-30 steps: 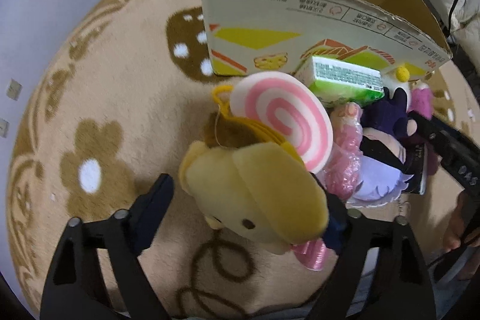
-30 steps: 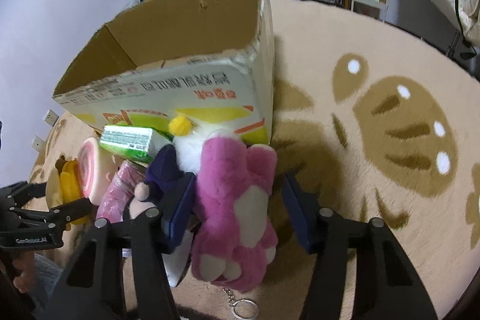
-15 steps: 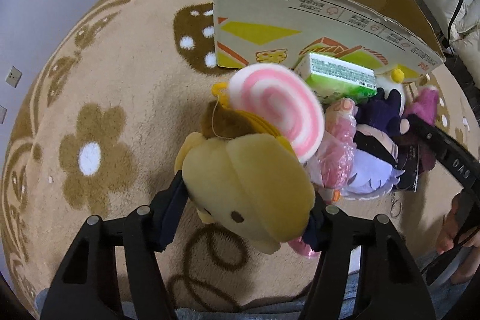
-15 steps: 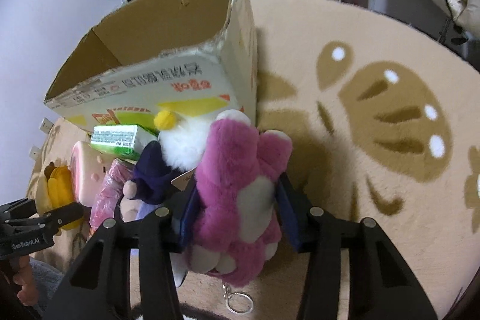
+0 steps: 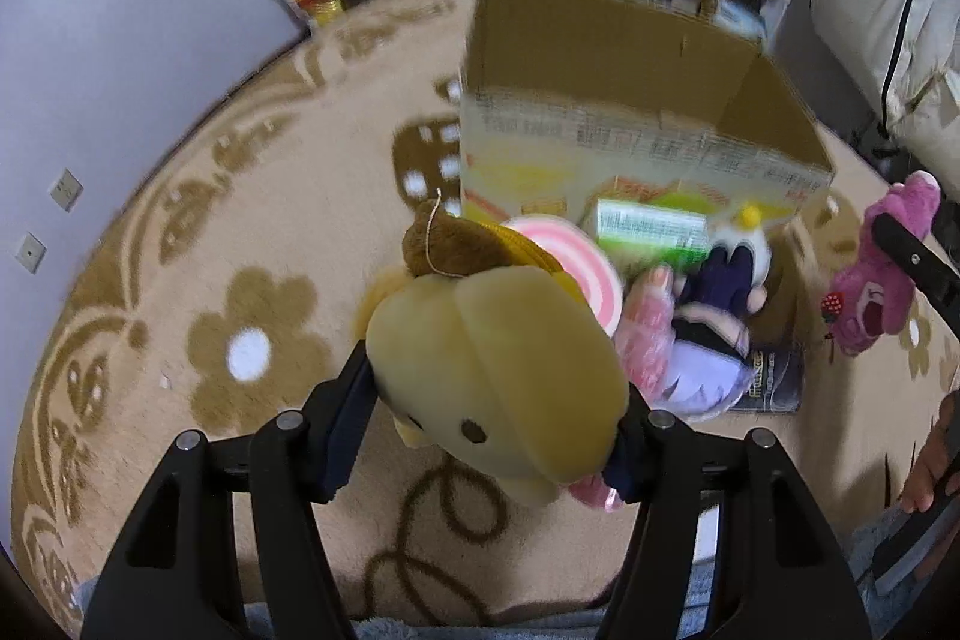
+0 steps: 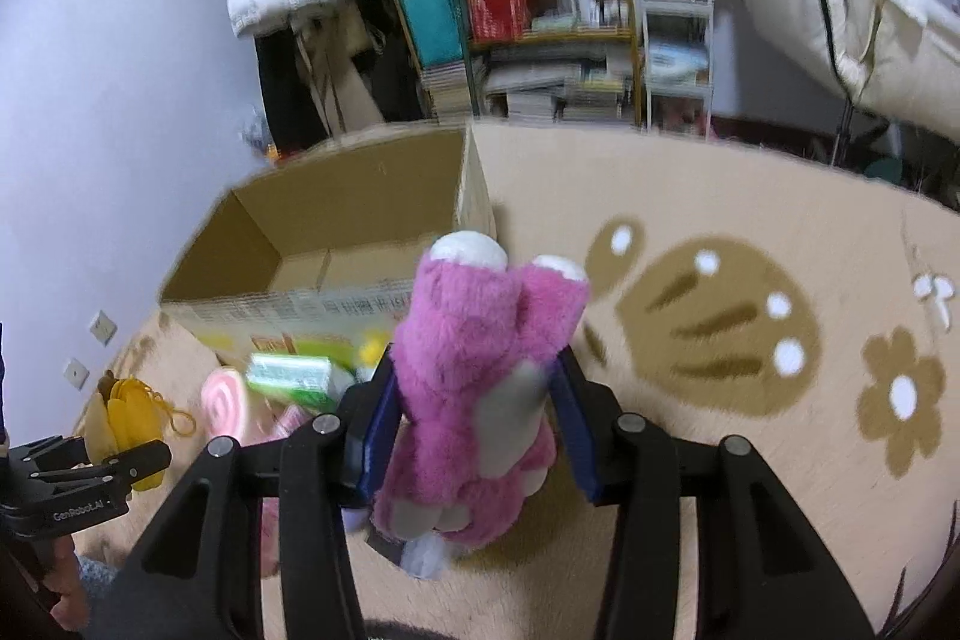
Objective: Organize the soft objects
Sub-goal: 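Lift the yellow dog with the left tool while the right tool carries the pink bear into the box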
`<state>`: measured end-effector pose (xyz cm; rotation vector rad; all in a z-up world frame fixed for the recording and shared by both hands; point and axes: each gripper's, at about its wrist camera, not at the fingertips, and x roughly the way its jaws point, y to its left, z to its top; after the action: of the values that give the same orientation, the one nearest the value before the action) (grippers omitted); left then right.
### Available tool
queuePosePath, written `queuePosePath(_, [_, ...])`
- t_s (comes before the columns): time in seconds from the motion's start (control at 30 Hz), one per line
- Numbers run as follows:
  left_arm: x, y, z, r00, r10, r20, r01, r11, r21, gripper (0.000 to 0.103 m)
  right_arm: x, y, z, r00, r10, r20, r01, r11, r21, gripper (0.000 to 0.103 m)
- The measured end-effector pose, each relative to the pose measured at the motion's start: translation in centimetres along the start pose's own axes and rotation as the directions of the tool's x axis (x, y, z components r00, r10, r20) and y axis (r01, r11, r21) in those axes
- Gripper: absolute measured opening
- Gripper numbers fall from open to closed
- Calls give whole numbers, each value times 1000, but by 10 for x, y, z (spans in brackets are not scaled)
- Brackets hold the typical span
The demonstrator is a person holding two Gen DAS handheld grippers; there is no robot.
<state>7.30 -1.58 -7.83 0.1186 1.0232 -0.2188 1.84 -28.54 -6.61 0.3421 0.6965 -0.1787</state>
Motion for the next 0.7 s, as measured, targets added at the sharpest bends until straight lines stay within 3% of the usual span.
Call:
queuePosePath(0.17, [-28, 0, 7, 987, 29, 160, -32, 999, 16, 63, -32, 11, 17, 988, 36, 147, -32, 999, -29, 50])
queuePosePath(0.33, [-55, -8, 15, 951, 54, 306, -72, 996, 50, 63, -46, 28, 29, 974, 70, 218, -52, 995, -87, 50])
queuePosePath(0.7, [-86, -26, 44, 881, 36, 472, -89, 992, 90, 63, -44, 56, 66, 949, 124, 291, -62, 975, -213, 50])
